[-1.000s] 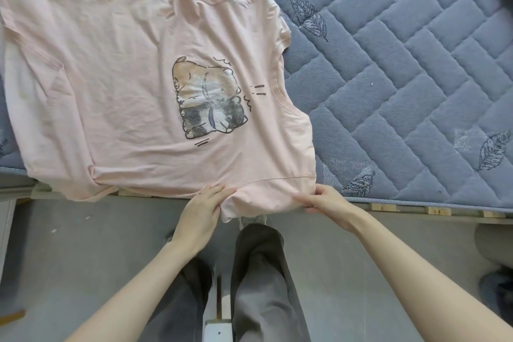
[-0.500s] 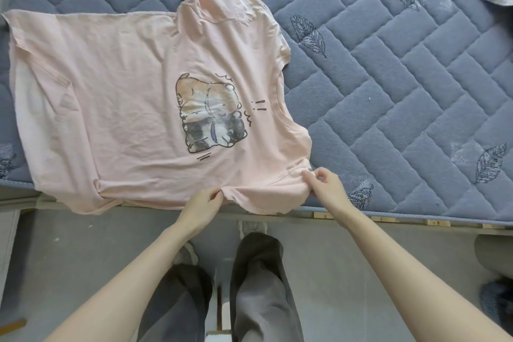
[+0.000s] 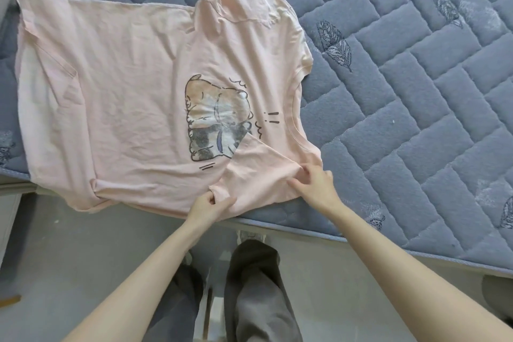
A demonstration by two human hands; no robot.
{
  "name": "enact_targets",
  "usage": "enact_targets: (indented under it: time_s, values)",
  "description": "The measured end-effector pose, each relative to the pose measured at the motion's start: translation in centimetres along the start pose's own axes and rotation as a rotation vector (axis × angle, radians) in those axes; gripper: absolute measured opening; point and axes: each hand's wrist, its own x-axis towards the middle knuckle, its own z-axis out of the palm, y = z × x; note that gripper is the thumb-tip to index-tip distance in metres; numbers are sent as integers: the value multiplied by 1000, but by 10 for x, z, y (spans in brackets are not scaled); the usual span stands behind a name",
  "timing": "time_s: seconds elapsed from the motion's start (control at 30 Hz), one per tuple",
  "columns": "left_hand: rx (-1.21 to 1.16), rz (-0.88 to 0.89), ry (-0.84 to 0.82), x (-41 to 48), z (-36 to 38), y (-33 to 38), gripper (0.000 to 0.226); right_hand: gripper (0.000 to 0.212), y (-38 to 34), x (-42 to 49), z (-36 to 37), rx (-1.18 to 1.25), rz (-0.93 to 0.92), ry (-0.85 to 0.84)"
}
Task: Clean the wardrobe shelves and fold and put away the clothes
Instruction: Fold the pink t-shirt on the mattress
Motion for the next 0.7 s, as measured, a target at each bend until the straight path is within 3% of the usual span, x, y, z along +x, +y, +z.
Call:
enact_targets:
  time_s: [0.07,0.2,0.33,0.43,0.57,0.7]
  values:
    - [73,74,28,-4,7,-4,22,31,-3,-4,-1,-111,-25,-52]
    - [11,113,116,-10,15,-7,32,40,15,-12,-6,-302,35,82]
    - [230,54,161,-3,19,-15,20,25,43,-21,-9,-448,239,-44]
    - [230,-20,259,0,22,-13,16,17,47,-20,-8,-520,135,39]
    - [43,-41,383,-5,15,5,29,15,24,-10,-23,-324,8,218]
    - [8,94,448,5,-11,36,30,19,-16,15,-50,89,-91,197]
